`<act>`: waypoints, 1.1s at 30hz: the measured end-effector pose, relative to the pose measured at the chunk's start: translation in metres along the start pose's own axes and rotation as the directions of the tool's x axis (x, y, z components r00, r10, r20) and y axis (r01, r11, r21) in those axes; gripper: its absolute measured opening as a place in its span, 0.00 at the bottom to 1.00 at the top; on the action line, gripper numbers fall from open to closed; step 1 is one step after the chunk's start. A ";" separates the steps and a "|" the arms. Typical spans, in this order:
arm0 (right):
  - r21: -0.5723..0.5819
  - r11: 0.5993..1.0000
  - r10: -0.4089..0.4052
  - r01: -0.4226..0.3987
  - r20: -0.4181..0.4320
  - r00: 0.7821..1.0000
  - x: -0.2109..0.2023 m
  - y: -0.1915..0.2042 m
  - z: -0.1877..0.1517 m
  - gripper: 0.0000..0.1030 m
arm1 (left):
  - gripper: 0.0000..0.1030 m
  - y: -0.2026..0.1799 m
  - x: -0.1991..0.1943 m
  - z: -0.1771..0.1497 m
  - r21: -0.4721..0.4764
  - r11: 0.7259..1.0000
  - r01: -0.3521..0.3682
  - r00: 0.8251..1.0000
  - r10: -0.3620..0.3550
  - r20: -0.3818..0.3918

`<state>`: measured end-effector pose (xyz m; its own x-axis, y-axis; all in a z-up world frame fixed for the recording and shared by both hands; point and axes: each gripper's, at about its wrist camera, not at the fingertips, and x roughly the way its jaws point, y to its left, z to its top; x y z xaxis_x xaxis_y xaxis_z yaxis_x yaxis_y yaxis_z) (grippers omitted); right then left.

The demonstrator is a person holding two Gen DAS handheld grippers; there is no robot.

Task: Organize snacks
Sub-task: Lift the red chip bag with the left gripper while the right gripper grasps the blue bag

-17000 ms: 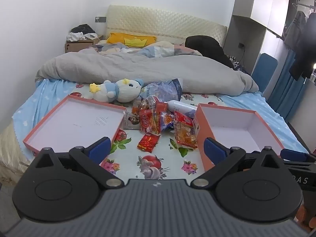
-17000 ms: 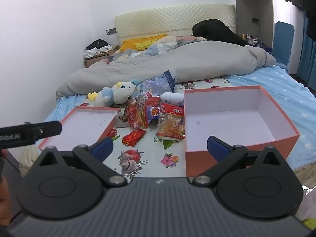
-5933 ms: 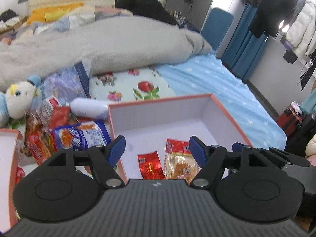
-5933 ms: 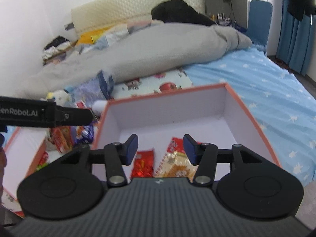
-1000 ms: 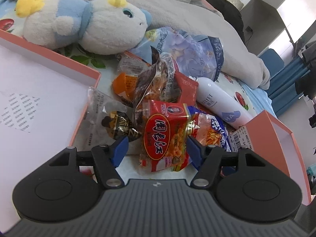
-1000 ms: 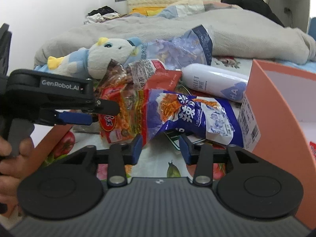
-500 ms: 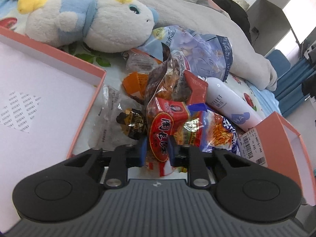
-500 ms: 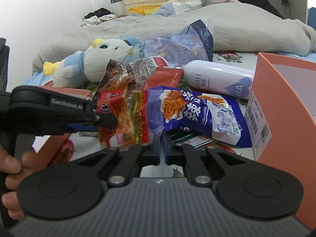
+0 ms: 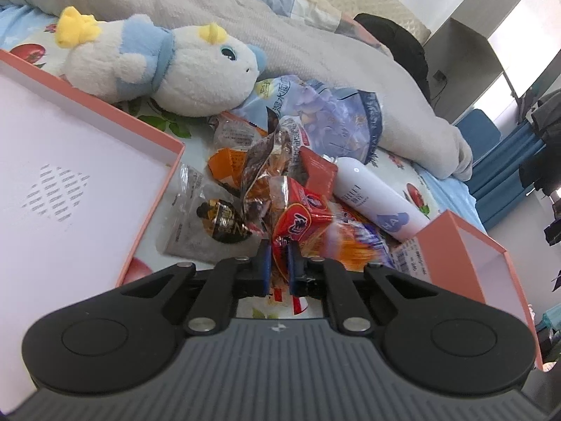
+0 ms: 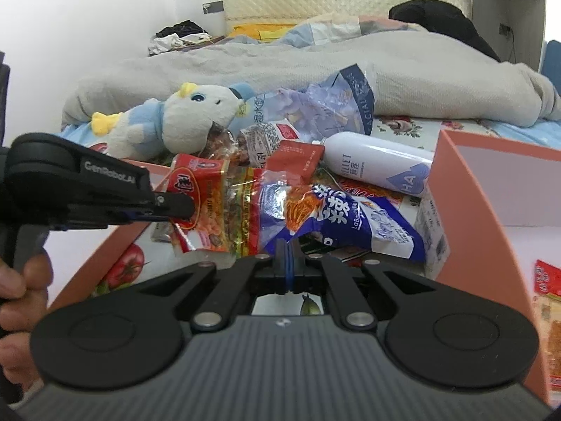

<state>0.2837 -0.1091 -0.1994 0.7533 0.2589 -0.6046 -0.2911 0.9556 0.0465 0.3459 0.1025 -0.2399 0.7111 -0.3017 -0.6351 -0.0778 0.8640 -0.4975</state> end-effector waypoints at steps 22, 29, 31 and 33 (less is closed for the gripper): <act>0.127 0.990 0.061 -0.053 -0.057 0.997 0.004 -0.006 -0.009 0.07 | 0.09 0.029 -0.052 -0.040 -0.060 0.995 -0.078 0.997 0.078 -0.007; 0.190 0.980 0.080 -0.059 -0.107 0.991 0.019 -0.014 -0.010 0.07 | 0.09 0.039 -0.043 -0.034 -0.066 0.995 -0.074 0.997 0.072 -0.025; 0.208 0.976 0.094 -0.067 -0.121 0.988 0.022 -0.015 -0.011 0.18 | 0.09 0.039 -0.039 -0.033 -0.066 0.995 -0.068 0.997 0.066 -0.029; 0.229 0.970 0.103 -0.075 -0.115 0.988 0.022 -0.016 -0.013 0.58 | 0.09 0.038 -0.036 -0.032 -0.065 0.996 -0.062 0.998 0.060 -0.035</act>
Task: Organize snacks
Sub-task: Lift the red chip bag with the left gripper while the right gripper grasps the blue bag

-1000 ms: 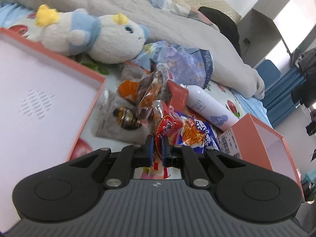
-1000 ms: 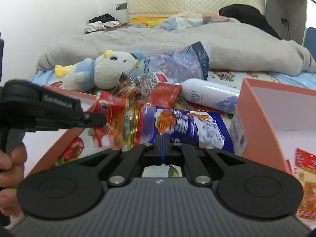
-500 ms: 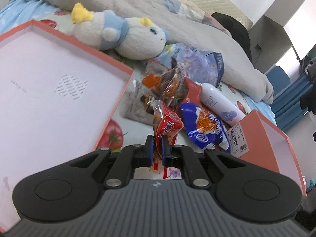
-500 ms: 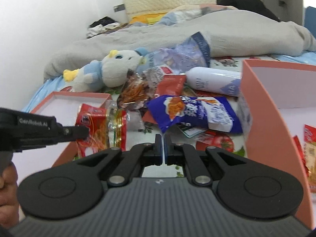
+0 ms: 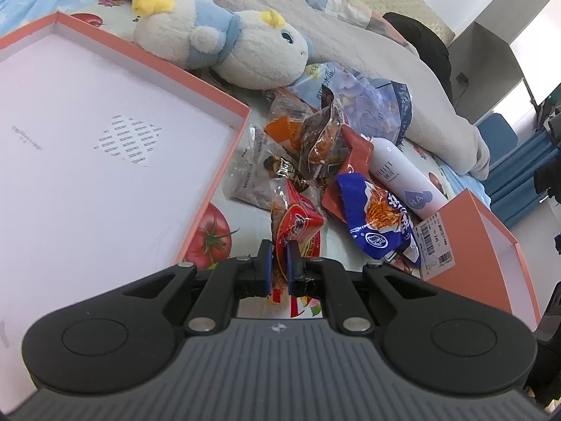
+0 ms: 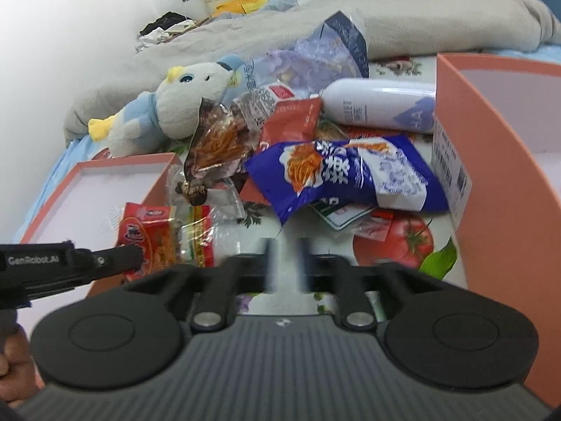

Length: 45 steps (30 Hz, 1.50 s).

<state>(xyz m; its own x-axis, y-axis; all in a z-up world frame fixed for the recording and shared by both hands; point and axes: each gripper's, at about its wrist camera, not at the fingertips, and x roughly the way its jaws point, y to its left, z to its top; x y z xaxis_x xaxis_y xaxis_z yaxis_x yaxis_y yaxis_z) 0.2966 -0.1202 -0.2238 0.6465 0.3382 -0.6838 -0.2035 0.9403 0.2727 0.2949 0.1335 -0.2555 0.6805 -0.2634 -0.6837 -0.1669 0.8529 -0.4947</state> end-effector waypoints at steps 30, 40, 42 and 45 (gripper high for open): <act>-0.106 0.994 -0.023 0.028 0.056 0.998 -0.045 0.024 -0.005 0.03 | 0.09 0.007 -0.036 -0.015 -0.017 0.999 0.027 0.999 -0.027 0.047; -0.133 0.990 0.045 -0.053 -0.063 0.997 -0.093 0.033 -0.066 0.04 | 0.09 0.001 -0.066 -0.047 0.031 1.000 -0.003 1.000 0.002 0.020; -0.126 0.988 0.077 -0.087 -0.084 0.993 -0.098 0.032 -0.074 0.06 | 0.09 0.001 -0.069 -0.053 0.032 0.999 -0.010 1.000 0.010 0.014; -0.129 0.987 0.082 -0.097 -0.111 0.990 -0.099 0.030 -0.081 0.08 | 0.09 0.000 -0.072 -0.061 0.023 1.000 -0.021 1.000 0.020 0.014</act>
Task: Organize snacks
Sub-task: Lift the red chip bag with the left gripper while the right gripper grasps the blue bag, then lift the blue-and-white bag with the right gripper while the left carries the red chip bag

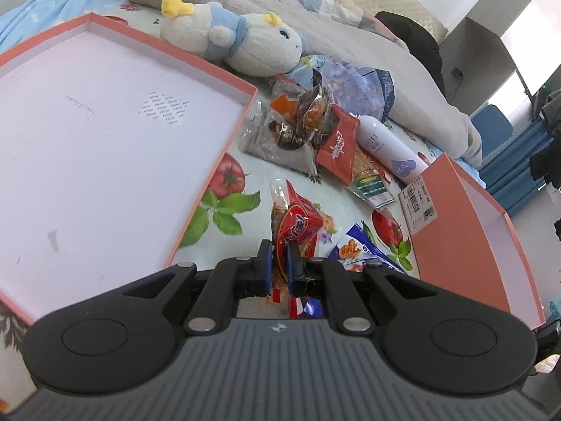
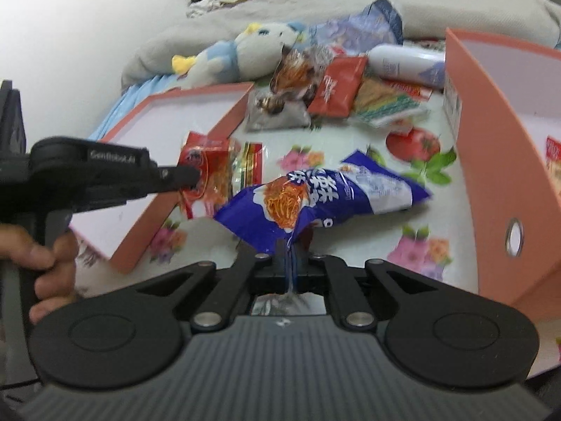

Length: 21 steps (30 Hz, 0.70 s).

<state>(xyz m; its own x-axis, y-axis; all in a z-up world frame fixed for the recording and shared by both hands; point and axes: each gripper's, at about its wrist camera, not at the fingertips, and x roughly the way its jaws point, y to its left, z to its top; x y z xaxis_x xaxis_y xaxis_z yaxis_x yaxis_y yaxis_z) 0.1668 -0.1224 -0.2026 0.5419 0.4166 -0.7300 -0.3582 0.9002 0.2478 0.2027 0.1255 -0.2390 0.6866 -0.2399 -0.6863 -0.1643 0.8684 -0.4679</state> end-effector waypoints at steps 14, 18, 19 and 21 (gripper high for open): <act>-0.072 0.995 0.066 -0.062 0.050 0.997 -0.004 -0.014 0.009 0.99 | 0.10 -0.002 0.005 -0.003 -0.003 1.000 -0.028 1.000 0.028 -0.013; -0.193 0.981 0.023 -0.008 0.073 0.997 0.006 -0.004 0.016 1.00 | 0.10 0.000 0.004 -0.001 -0.008 0.999 -0.031 0.999 0.031 -0.011; -0.205 0.979 0.000 0.017 0.080 0.997 0.010 -0.004 0.017 1.00 | 0.10 0.000 0.004 -0.001 -0.009 0.999 -0.032 0.999 0.032 -0.011; -0.199 0.980 0.006 0.007 0.065 0.998 0.018 -0.009 0.022 1.00 | 0.10 0.001 0.004 -0.001 -0.014 0.999 -0.034 0.999 0.034 -0.012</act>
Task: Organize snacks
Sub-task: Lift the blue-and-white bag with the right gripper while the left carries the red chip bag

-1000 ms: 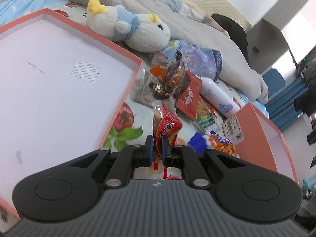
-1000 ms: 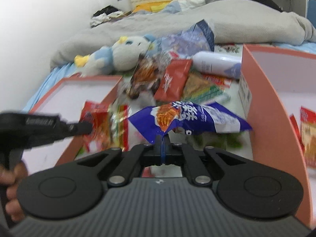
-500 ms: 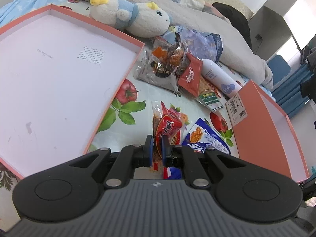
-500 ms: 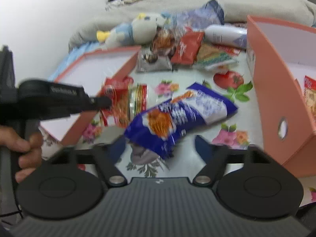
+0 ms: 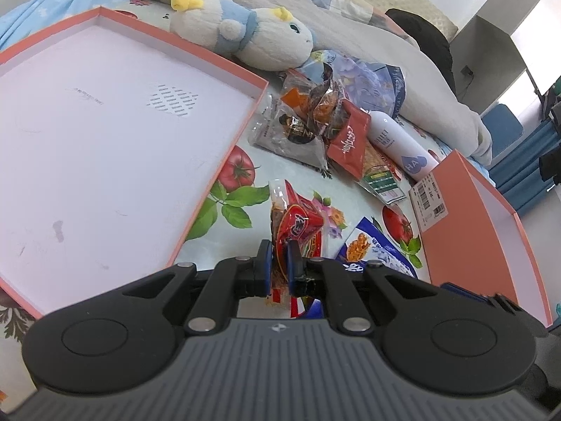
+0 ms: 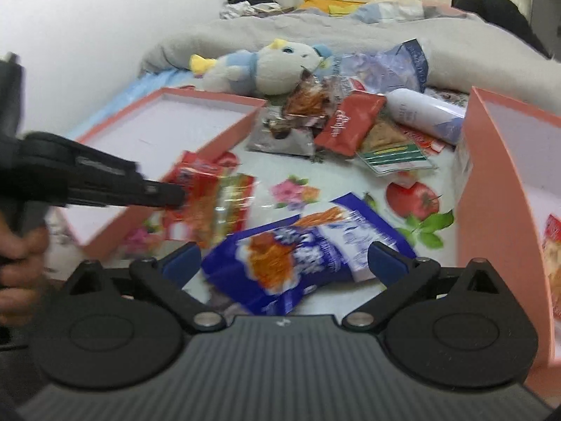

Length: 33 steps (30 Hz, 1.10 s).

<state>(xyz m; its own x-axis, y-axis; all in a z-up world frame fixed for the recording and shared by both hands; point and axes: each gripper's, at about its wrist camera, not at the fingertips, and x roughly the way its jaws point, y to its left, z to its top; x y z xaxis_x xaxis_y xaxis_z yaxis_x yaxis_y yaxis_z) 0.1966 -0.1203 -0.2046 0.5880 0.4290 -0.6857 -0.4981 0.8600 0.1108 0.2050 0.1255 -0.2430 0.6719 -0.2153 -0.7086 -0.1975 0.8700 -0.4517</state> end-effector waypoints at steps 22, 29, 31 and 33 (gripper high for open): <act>-0.065 0.998 0.008 -0.016 -0.115 0.993 0.050 -0.010 -0.006 0.69 | 0.10 0.003 0.009 -0.003 -0.022 1.000 0.003 1.000 -0.003 -0.013; -0.059 0.998 -0.009 0.002 -0.111 0.994 0.035 -0.009 0.001 0.26 | 0.09 -0.006 -0.001 -0.004 -0.023 1.000 0.004 1.000 -0.004 0.005; -0.058 0.998 -0.004 -0.002 -0.108 0.994 0.029 -0.007 0.001 0.24 | 0.09 -0.010 -0.007 -0.005 -0.024 1.000 0.008 1.000 -0.008 0.013; -0.060 0.998 -0.001 -0.005 -0.108 0.994 0.023 -0.005 0.002 0.23 | 0.09 -0.013 -0.013 -0.006 -0.026 1.000 0.004 1.000 -0.003 0.021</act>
<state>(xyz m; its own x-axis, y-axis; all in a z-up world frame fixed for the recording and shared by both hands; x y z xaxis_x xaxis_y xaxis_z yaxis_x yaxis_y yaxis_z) 0.2137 -0.1148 -0.2198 0.5162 0.3957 -0.7596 -0.5386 0.8395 0.0713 0.1942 0.1145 -0.2316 0.6874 -0.2087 -0.6957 -0.2133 0.8576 -0.4680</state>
